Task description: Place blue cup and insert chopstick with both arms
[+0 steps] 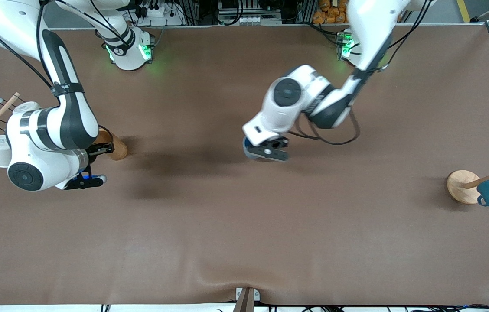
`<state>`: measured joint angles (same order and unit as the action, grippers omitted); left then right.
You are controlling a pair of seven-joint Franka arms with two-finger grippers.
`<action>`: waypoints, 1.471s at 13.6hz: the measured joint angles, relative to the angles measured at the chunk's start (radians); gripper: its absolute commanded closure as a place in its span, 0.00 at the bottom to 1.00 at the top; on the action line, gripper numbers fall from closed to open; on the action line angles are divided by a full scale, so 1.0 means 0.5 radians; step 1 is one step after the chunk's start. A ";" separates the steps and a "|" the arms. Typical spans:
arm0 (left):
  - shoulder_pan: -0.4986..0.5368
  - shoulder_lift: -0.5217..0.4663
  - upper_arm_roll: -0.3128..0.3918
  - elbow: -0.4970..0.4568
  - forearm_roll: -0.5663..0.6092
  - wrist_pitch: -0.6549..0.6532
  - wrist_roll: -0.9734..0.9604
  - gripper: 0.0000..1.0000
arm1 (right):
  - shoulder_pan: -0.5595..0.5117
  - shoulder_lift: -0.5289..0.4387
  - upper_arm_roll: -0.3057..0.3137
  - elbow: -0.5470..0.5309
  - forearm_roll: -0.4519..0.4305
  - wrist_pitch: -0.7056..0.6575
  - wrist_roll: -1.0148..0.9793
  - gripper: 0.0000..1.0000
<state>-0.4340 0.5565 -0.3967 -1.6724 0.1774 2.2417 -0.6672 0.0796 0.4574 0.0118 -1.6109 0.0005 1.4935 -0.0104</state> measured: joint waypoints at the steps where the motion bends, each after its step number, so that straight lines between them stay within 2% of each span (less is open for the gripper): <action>1: -0.066 0.062 0.004 0.056 0.046 0.000 -0.096 1.00 | 0.000 0.000 0.000 0.000 -0.001 0.000 0.000 0.99; 6: -0.264 0.256 0.061 0.221 0.071 -0.001 -0.297 1.00 | -0.009 -0.001 -0.008 0.001 -0.016 -0.017 -0.001 1.00; 7: -0.311 0.265 0.091 0.237 0.072 -0.002 -0.326 0.44 | -0.009 -0.001 -0.008 0.000 -0.016 -0.017 -0.001 1.00; 8: -0.341 0.266 0.111 0.252 0.073 -0.005 -0.365 0.00 | -0.009 -0.001 -0.010 0.000 -0.016 -0.018 -0.001 1.00; 12: -0.337 0.244 0.139 0.307 0.076 -0.019 -0.433 0.00 | -0.018 -0.018 -0.013 0.017 -0.016 -0.099 -0.001 1.00; 14: -0.298 0.154 0.147 0.349 0.076 -0.131 -0.434 0.00 | -0.020 -0.063 -0.013 0.041 -0.016 -0.171 -0.001 1.00; 16: -0.191 -0.025 0.154 0.381 0.076 -0.329 -0.437 0.00 | -0.020 -0.154 -0.013 0.064 -0.016 -0.243 -0.002 1.00; 20: 0.233 -0.466 0.162 0.391 0.080 -0.725 -0.231 0.00 | -0.011 -0.444 0.006 0.137 -0.013 -0.344 -0.040 1.00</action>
<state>-0.3175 0.3234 -0.3158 -1.4768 0.2173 1.8791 -0.7826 0.0743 0.2354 0.0146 -1.5425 -0.0063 1.3216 -0.0306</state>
